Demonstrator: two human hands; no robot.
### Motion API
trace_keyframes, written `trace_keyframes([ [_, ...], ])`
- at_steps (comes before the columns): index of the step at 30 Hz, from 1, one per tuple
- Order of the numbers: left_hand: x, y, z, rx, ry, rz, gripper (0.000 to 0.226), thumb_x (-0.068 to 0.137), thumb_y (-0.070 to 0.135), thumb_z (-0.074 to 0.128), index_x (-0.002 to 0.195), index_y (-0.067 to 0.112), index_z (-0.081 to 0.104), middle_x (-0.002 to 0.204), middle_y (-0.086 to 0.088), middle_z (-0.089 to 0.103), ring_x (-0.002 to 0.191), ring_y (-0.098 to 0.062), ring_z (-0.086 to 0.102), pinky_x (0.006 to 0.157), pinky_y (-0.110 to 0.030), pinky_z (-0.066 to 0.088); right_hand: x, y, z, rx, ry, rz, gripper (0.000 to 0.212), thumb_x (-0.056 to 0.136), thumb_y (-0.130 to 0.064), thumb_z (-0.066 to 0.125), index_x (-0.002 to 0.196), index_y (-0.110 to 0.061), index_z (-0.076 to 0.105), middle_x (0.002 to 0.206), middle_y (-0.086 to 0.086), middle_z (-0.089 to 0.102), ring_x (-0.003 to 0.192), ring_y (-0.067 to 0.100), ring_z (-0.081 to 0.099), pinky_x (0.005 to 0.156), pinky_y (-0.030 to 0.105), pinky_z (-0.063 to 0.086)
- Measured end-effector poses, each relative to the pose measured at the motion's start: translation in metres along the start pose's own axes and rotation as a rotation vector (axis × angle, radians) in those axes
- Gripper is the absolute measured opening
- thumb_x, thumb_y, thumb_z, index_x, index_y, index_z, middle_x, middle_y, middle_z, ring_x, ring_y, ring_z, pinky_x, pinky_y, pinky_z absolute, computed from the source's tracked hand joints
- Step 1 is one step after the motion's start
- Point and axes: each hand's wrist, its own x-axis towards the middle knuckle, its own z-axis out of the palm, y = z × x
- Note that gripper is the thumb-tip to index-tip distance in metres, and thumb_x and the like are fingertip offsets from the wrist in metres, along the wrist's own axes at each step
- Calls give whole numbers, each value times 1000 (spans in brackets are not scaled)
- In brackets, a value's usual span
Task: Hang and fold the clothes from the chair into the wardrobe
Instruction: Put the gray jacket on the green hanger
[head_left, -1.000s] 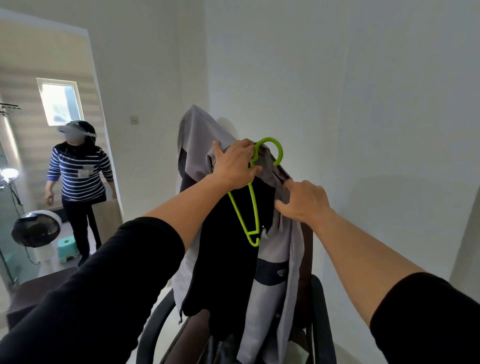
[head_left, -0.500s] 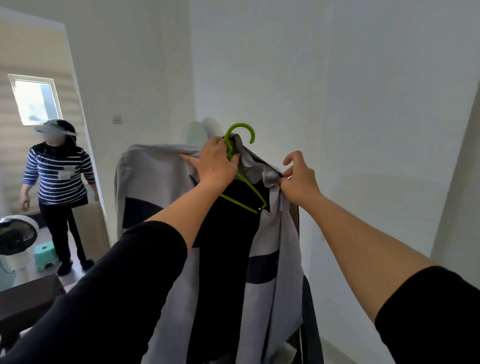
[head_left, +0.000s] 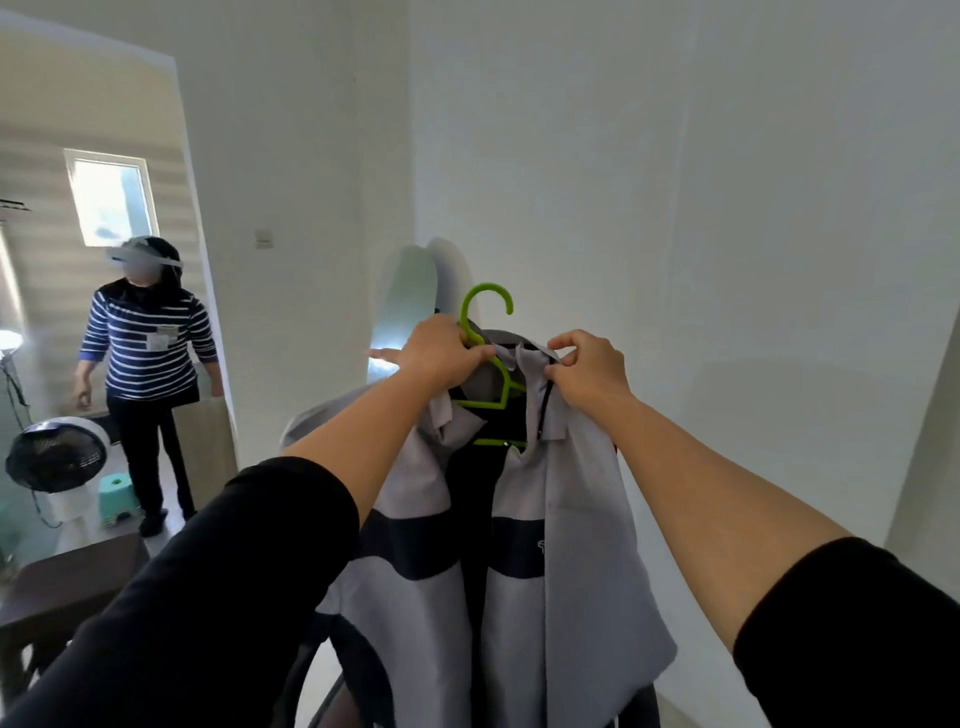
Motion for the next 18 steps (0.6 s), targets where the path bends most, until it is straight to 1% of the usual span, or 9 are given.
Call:
trace_keyframes([
  [2, -1, -2, -1, -82, 12, 124, 39, 86, 39, 64, 96, 3, 72, 114, -7, 58, 111, -25, 55, 87, -31, 39, -1, -4, 0, -16, -26, -16, 30, 84, -11, 63, 114, -16, 63, 98, 7, 68, 99, 21, 60, 83, 25, 43],
  [4, -2, -4, -3, -157, -19, 176, 34, 85, 32, 67, 103, 3, 71, 129, -3, 54, 118, -21, 52, 99, -29, 37, -3, -11, 1, 4, -61, -29, 30, 84, -14, 66, 114, -16, 64, 99, 7, 68, 95, 19, 59, 84, 25, 44],
  [6, -1, -5, -5, -207, -43, 225, 32, 84, 29, 69, 104, 4, 69, 131, -2, 54, 119, -18, 53, 101, -27, 36, -3, -17, 2, 33, -93, -53, 29, 84, -17, 67, 112, -17, 66, 95, 5, 67, 89, 17, 58, 82, 26, 45],
  [8, 2, -10, -7, -201, -50, 264, 24, 84, 28, 69, 95, 7, 72, 133, 3, 51, 116, -14, 53, 96, -21, 34, -3, -21, 2, 52, -124, -78, 29, 84, -18, 68, 113, -18, 66, 92, 4, 65, 90, 17, 59, 84, 29, 48],
  [10, 5, -15, -10, -229, -73, 279, 17, 84, 27, 69, 90, 12, 72, 126, 7, 53, 110, -10, 54, 92, -19, 35, -2, -22, 0, 65, -143, -98, 30, 84, -17, 68, 114, -18, 66, 87, 0, 63, 88, 17, 58, 85, 29, 48],
  [12, 6, -16, -13, -315, -66, 291, 11, 85, 23, 68, 89, 14, 71, 110, 6, 61, 98, -8, 57, 89, -19, 39, -2, -22, -3, 98, -161, -123, 28, 86, -14, 65, 113, -20, 67, 83, -4, 59, 87, 15, 55, 85, 28, 47],
  [14, 6, -14, -15, -440, 2, 298, 2, 85, 18, 68, 86, 17, 69, 98, -1, 67, 86, -7, 58, 85, -20, 43, -2, -20, -5, 81, -175, -157, 28, 88, -10, 61, 113, -22, 66, 94, -2, 58, 92, 17, 55, 84, 26, 45],
  [16, 8, -13, -16, -485, 65, 318, 2, 86, 16, 67, 85, 17, 69, 96, -3, 68, 85, -9, 59, 84, -21, 45, -3, -19, -5, 27, -163, -185, 32, 90, -11, 58, 120, -24, 61, 109, 3, 54, 99, 19, 54, 86, 26, 43],
  [18, 10, -15, -16, -479, 93, 337, 4, 86, 16, 67, 87, 14, 71, 98, -1, 67, 87, -11, 59, 86, -24, 46, -3, -19, -5, -38, -154, -185, 37, 92, -16, 56, 128, -25, 53, 117, 1, 55, 108, 21, 54, 91, 29, 41],
])
